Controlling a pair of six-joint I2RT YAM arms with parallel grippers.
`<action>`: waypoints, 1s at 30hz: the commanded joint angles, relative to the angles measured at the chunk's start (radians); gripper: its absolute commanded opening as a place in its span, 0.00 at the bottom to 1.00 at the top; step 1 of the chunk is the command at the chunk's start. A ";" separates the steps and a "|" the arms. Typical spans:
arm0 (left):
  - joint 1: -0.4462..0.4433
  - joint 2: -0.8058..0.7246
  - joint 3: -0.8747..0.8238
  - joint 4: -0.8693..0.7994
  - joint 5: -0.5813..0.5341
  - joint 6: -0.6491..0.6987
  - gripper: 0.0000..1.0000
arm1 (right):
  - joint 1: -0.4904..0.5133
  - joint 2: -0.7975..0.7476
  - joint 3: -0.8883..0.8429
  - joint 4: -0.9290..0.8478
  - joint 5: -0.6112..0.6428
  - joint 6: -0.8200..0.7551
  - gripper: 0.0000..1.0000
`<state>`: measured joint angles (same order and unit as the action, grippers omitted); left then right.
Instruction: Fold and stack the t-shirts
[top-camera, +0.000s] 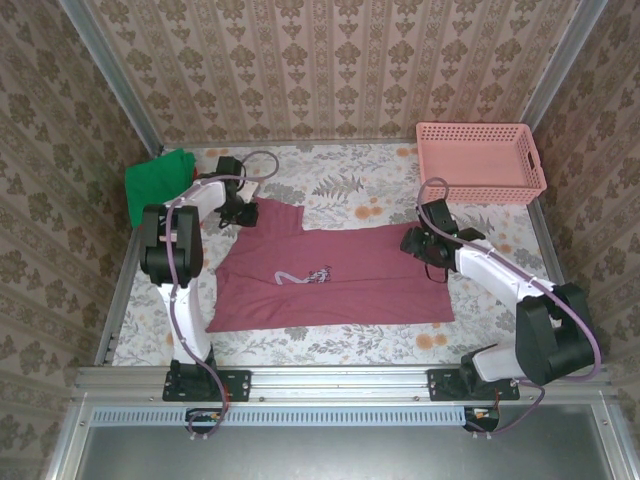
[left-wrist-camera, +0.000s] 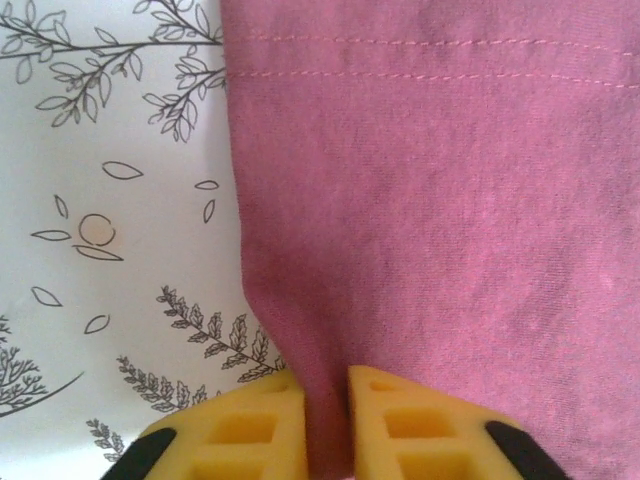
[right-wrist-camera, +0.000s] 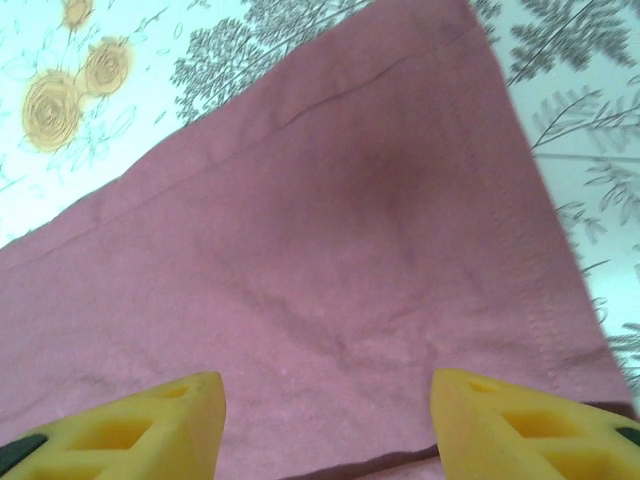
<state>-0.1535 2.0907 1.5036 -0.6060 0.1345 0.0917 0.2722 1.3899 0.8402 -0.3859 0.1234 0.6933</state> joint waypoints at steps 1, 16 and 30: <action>0.002 0.022 0.014 -0.030 0.002 0.012 0.12 | -0.035 0.054 0.066 0.006 0.093 -0.045 0.57; 0.005 0.032 0.024 -0.027 0.005 0.019 0.01 | -0.128 0.448 0.340 0.023 0.163 -0.037 0.43; 0.005 0.023 0.015 -0.023 0.016 0.019 0.02 | -0.142 0.569 0.380 0.095 0.179 0.024 0.41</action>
<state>-0.1505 2.0975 1.5150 -0.6064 0.1364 0.0982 0.1356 1.9274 1.1934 -0.3122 0.2707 0.6895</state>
